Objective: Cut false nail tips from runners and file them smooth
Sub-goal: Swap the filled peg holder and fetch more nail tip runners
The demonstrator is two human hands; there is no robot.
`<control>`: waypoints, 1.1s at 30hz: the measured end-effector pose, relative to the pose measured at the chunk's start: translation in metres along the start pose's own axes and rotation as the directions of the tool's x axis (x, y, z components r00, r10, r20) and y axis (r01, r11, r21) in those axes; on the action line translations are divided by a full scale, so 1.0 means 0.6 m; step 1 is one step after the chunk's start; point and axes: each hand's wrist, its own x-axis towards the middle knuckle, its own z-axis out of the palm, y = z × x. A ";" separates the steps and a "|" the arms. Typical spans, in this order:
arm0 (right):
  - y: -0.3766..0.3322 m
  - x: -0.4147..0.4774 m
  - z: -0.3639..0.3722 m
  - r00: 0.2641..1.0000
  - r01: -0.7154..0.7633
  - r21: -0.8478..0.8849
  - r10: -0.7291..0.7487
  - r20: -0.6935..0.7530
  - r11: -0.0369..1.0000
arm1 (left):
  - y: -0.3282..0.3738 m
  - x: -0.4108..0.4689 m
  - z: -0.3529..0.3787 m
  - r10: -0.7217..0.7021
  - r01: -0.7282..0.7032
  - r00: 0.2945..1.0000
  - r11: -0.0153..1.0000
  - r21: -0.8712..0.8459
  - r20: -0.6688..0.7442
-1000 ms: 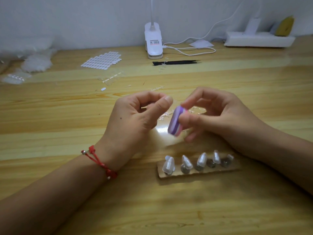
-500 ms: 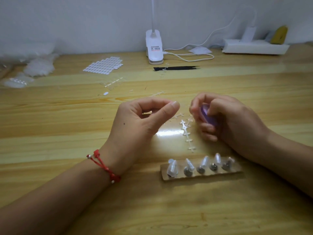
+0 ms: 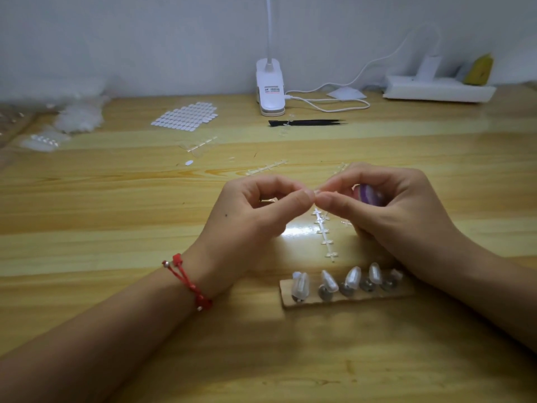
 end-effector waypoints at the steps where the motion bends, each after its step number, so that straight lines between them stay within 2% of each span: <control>1: 0.001 0.000 -0.003 0.998 0.059 -0.071 -0.059 0.004 0.996 | -0.001 0.001 -0.001 -0.013 0.013 1.000 1.000 0.006 0.007; 4: 0.006 0.001 -0.010 0.970 0.236 -0.314 -0.240 0.027 0.920 | -0.006 0.002 -0.003 -0.028 0.028 1.000 0.999 0.023 0.008; 7: 0.006 0.002 -0.017 0.922 0.373 -0.502 -0.374 0.103 0.780 | -0.005 0.003 -0.002 -0.026 0.025 1.000 1.000 0.019 0.006; 14: -0.001 0.011 -0.033 0.874 0.484 -0.528 -0.417 0.250 0.698 | -0.007 0.003 -0.003 -0.032 0.032 0.999 0.999 0.008 0.028; 19: -0.020 0.014 -0.050 0.851 0.523 -0.556 -0.371 0.371 0.645 | -0.009 0.002 -0.007 -0.006 0.007 0.995 1.000 -0.010 0.099; 23: -0.047 0.013 -0.091 0.868 0.461 -0.530 -0.236 0.438 0.712 | -0.013 0.005 -0.008 -0.011 0.012 0.998 1.000 -0.004 0.069; 27: -0.061 -0.020 -0.131 0.827 0.412 -0.510 -0.076 0.557 0.755 | -0.015 0.007 -0.007 -0.008 0.007 0.996 1.000 0.009 0.090; 33: -0.047 -0.049 -0.136 0.824 0.372 -0.505 -0.026 0.567 0.778 | -0.014 0.006 -0.007 -0.002 0.000 0.995 1.000 0.019 0.103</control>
